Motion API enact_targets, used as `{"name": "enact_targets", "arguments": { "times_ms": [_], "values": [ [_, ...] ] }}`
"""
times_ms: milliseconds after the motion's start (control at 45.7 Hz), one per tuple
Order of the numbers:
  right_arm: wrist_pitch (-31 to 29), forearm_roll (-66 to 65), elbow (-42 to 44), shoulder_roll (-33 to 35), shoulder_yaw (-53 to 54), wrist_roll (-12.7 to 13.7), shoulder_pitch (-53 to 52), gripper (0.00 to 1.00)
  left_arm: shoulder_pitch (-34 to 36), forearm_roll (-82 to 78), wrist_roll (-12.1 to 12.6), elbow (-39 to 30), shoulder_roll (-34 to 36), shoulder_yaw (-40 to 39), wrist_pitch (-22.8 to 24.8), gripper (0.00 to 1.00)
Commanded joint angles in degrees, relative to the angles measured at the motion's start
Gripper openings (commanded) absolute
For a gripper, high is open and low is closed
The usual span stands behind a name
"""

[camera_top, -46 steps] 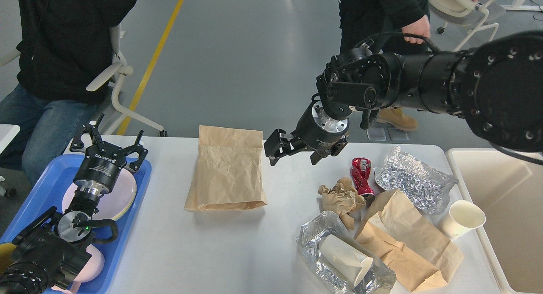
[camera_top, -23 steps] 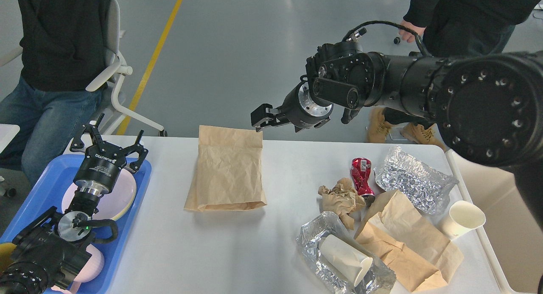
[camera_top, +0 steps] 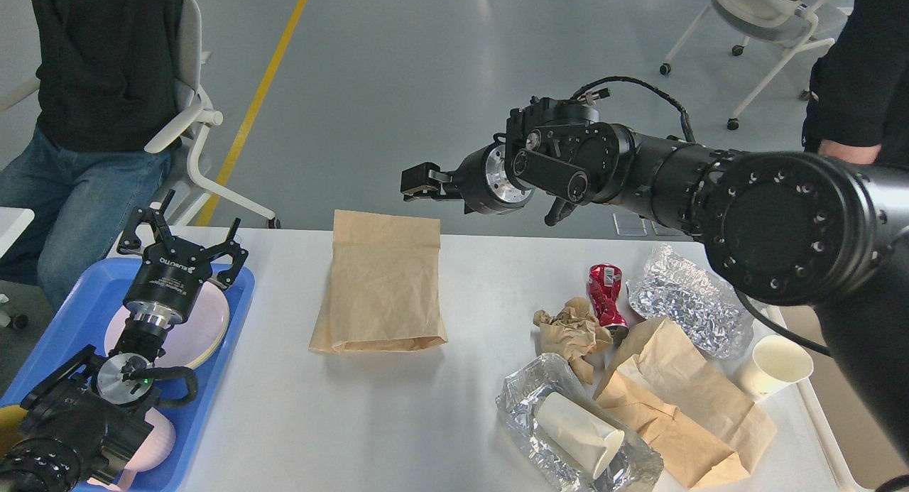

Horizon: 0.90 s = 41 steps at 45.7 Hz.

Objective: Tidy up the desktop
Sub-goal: 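Lift the right gripper and swing it over the table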

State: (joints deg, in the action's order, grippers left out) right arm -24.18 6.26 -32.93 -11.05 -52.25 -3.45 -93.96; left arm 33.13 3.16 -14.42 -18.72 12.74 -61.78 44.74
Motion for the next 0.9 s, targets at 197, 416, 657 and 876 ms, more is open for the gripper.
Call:
{"name": "enact_targets", "arguments": {
  "times_ms": [197, 416, 657, 876],
  "values": [
    [-0.3, -0.9, 5.6, 5.7, -1.8, 0.0, 6.6, 1.00, 0.0, 0.0, 0.0, 0.0, 0.0, -0.1, 0.0, 0.96],
    [-0.3, -0.9, 6.0, 7.4, -2.0, 0.0, 7.8, 1.00, 0.0, 0.0, 0.0, 0.0, 0.0, -0.1, 0.0, 0.96],
    [-0.2, 0.3, 6.7, 10.9, -0.1, -0.5, 5.2, 1.00, 0.0, 0.0, 0.0, 0.0, 0.0, -0.1, 0.0, 0.96],
    [-0.3, 0.2, 7.0, 11.1, 3.6, -0.2, 3.1, 1.00, 0.0, 0.0, 0.0, 0.0, 0.0, -0.1, 0.0, 0.96]
  ]
}}
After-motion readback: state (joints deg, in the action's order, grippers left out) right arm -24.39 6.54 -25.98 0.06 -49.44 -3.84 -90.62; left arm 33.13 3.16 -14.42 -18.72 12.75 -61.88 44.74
